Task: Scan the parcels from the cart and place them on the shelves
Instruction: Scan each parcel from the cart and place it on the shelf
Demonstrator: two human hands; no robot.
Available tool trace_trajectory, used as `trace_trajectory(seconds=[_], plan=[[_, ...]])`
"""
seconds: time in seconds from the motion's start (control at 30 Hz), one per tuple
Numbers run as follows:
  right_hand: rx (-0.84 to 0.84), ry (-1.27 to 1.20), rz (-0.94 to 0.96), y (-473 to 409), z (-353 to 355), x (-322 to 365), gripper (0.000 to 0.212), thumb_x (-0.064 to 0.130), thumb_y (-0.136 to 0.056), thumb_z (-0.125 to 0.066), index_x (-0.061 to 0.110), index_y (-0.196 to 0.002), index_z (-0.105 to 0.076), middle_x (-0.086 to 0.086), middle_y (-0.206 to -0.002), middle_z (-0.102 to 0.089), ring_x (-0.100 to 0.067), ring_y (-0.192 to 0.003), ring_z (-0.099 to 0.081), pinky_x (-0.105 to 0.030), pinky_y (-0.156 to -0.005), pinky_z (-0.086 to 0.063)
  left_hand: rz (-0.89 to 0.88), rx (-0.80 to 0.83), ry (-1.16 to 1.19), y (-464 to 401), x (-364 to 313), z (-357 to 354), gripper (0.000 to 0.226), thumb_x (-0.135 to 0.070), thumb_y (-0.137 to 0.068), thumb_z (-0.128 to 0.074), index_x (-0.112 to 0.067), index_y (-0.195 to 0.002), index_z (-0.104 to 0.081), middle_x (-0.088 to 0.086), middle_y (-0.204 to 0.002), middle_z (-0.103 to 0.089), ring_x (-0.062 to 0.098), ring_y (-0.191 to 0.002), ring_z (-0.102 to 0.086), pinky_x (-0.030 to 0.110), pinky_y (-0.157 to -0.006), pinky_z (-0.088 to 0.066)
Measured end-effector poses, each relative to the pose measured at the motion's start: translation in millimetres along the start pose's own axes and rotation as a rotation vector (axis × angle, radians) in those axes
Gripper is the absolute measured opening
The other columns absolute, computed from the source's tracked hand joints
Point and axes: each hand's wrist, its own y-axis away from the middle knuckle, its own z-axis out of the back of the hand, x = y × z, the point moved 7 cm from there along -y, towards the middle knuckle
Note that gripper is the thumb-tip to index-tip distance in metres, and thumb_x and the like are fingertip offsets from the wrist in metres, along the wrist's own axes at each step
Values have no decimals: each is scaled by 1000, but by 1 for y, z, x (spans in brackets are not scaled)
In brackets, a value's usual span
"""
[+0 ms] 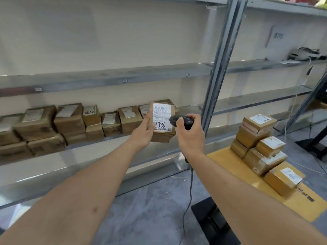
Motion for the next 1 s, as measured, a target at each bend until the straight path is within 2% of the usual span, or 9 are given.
trace_trajectory(seconds=[0.13, 0.27, 0.47, 0.67, 0.8, 0.93, 1.0], plan=[[43, -2, -11, -5, -64, 15, 29, 51, -102, -55, 33, -124, -51, 7, -107, -67, -19, -98, -65, -39, -87, -54, 45, -9, 4, -18, 48, 40, 58, -45, -113, -34, -59, -161, -4, -2, -161, -47, 34, -145, -47, 39, -116, -34], [118, 3, 5, -12, -121, 24, 30, 49, -102, -56, 32, -125, -51, 13, -98, -63, -15, -91, -61, -37, -82, -51, 101, -45, -3, -34, 87, 76, 58, -45, -113, -31, -61, -160, -1, -8, -165, -40, 34, -147, -44, 41, -118, -33], [224, -2, 7, -44, -199, 22, 32, 52, -100, -57, 37, -127, -50, 12, -104, -68, -16, -95, -67, -42, -88, -58, 232, -90, -20, -71, 139, 106, 60, -38, -115, -29, -57, -161, 4, -8, -167, -37, 35, -148, -43, 42, -119, -31], [350, 3, 4, -100, -281, 0, 33, 50, -100, -57, 36, -128, -50, 9, -102, -69, -17, -91, -67, -38, -83, -56, 361, -140, -23, -128, 192, 121, 61, -35, -115, -27, -53, -162, 7, -9, -168, -35, 31, -148, -42, 38, -118, -30], [420, -26, -24, -134, -328, -15, 28, 50, -99, -59, 38, -123, -51, 18, -102, -66, -14, -95, -66, -36, -84, -55, 493, -182, -48, -160, 223, 128, 60, -39, -114, -25, -61, -158, 10, 1, -158, -50, 35, -125, -60, 40, -104, -40], [474, -14, -26, -158, -363, -20, 27, 50, -99, -59, 40, -121, -48, 14, -104, -66, -17, -100, -65, -34, -81, -49, 568, -208, -35, -188, 243, 131, 60, -42, -114, -25, -67, -155, 10, 11, -149, -59, 37, -111, -65, 45, -104, -47], [499, -6, -30, -166, -381, -24, 27, 50, -99, -59, 39, -121, -49, 12, -105, -67, -18, -100, -65, -36, -84, -51, 603, -209, -46, -199, 249, 133, 59, -43, -114, -25, -66, -156, 9, 15, -147, -60, 32, -101, -67, 41, -93, -47]])
